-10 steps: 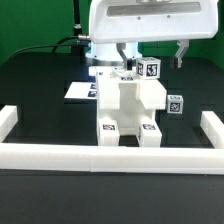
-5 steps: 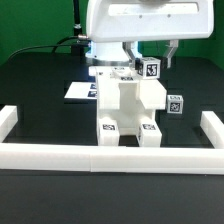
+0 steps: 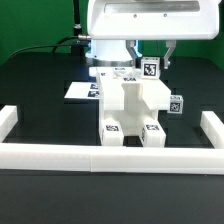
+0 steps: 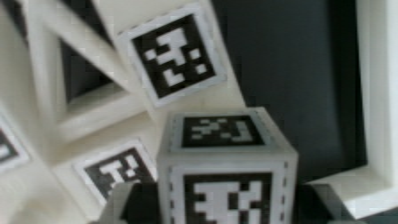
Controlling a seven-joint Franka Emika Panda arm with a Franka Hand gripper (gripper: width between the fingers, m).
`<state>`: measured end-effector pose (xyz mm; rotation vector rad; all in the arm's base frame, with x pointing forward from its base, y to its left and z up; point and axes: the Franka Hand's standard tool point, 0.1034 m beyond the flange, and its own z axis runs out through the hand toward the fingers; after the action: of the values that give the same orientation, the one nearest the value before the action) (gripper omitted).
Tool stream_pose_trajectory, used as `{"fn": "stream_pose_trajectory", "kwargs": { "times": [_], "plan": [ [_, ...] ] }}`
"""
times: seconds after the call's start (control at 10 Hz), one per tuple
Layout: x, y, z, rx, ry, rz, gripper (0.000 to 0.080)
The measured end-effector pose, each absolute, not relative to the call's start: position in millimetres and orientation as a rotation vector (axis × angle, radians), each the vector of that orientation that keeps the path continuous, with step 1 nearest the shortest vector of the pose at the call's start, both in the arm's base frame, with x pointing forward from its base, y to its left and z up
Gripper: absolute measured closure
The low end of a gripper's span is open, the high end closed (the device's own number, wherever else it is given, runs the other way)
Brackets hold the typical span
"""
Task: Assemble chair
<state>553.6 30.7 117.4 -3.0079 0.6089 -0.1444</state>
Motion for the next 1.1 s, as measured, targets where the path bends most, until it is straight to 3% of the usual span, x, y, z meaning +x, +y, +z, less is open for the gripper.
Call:
{"fn": "stream_pose_trajectory", "kwargs": {
  "times": [0.3,0.5,0.6,0.8,1.1],
  "plan": [
    [553,34,116.3,-2.734,1.272,-0.095,0.0515],
    [553,35,115.7,-2.649,1.402,-0.078,0.0515],
    [553,36,115.7,-2.66,1.384,-0.079,0.0463],
    [553,36,115.7,-2.685,1.337,-0.083,0.021],
    [552,49,116.8,-3.017,0.413,-0.077,0.0153]
  ]
}}
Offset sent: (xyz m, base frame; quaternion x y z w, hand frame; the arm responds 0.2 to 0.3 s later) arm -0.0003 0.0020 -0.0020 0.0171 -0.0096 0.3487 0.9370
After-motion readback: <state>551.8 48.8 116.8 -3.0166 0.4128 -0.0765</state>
